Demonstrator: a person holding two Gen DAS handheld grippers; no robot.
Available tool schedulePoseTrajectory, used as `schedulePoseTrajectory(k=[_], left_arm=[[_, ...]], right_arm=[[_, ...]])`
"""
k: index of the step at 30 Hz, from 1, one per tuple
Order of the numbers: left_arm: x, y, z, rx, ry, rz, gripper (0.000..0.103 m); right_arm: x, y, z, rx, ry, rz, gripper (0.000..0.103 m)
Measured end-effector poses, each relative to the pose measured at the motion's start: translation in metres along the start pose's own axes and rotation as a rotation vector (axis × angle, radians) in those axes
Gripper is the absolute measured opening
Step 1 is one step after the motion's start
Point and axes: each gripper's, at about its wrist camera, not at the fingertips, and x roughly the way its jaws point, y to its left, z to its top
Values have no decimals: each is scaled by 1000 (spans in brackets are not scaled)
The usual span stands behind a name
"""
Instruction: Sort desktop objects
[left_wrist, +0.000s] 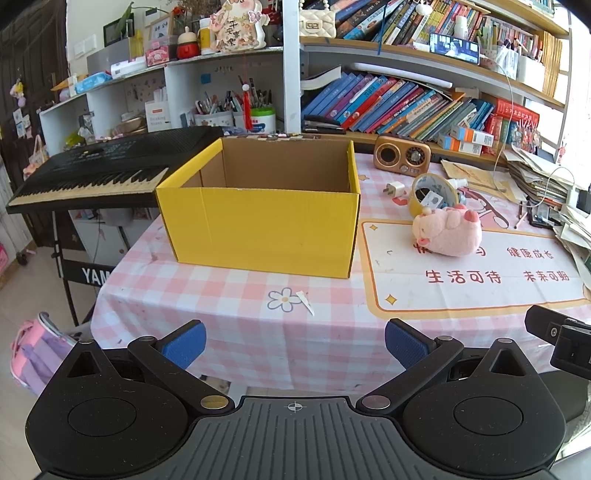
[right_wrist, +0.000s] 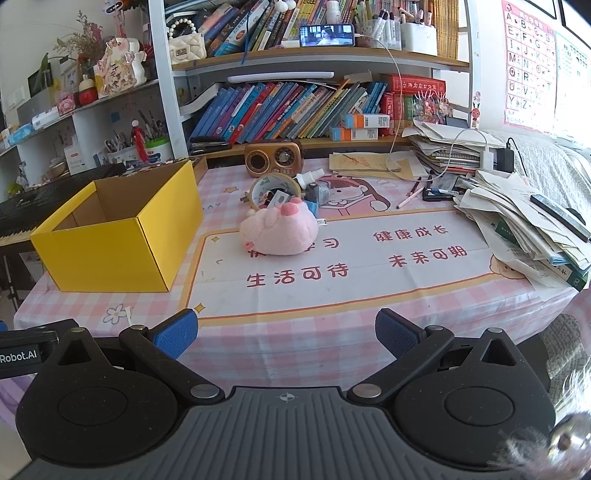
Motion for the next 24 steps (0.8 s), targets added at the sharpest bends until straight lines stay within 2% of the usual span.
schedulePoseTrajectory(k=[24], left_arm=[[9,3,4,0,11,-4,103]], right_arm=[[7,7,0,-10,8,3,103]])
